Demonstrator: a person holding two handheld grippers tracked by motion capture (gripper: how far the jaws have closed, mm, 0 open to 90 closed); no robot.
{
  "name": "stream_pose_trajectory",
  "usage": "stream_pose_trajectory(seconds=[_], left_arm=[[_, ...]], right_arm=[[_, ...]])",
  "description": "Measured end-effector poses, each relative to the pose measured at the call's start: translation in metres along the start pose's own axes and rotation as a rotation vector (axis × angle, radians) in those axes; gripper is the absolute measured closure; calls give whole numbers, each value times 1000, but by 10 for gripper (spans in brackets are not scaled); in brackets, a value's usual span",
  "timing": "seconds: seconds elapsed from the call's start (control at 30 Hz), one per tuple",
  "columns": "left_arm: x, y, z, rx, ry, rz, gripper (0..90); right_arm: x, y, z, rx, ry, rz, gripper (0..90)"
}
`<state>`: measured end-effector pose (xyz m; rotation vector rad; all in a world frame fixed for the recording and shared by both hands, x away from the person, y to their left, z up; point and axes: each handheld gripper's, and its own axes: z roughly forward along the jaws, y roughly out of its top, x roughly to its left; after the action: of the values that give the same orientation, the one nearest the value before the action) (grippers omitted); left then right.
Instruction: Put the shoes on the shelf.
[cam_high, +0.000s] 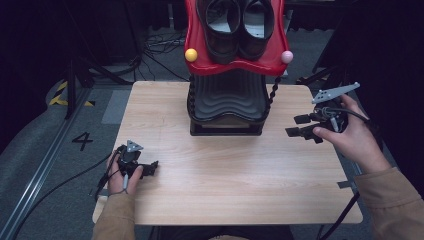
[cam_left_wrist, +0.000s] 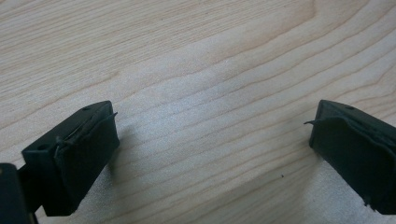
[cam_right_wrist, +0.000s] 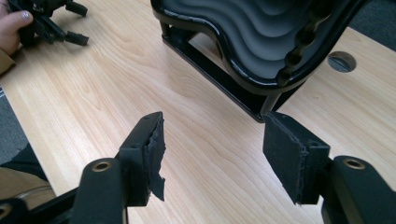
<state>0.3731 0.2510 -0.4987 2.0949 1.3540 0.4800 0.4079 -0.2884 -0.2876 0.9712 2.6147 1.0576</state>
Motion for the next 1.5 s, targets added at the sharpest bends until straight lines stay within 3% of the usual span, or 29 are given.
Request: stream_pose_trajectory(seconds=[0.2, 0.4, 0.6, 0.87, 1.03, 1.2, 1.4, 1.5], left_arm=[[0, 0, 0, 1, 0, 1, 17], [0, 0, 0, 1, 2, 1, 17], [0, 0, 0, 2, 1, 1, 17], [0, 0, 0, 1, -1, 1, 17], [0, 0, 0, 1, -2, 1, 16], [0, 0, 0, 2, -7, 2, 14], [0, 0, 0, 0, -11, 4, 11], [1, 0, 1, 1, -13, 5, 9]], right_arm=[[-4, -25, 30, -15, 67, 10, 406], [-10, -53, 66, -13, 104, 20, 406], [-16, -71, 89, -18, 110, 43, 411], [-20, -89, 109, 19, 104, 62, 409], [-19, -93, 121, 145, 101, 38, 411], [-16, -95, 130, 201, 97, 31, 407], [-13, -104, 137, 206, 61, 9, 406], [-11, -107, 139, 183, 58, 8, 406]])
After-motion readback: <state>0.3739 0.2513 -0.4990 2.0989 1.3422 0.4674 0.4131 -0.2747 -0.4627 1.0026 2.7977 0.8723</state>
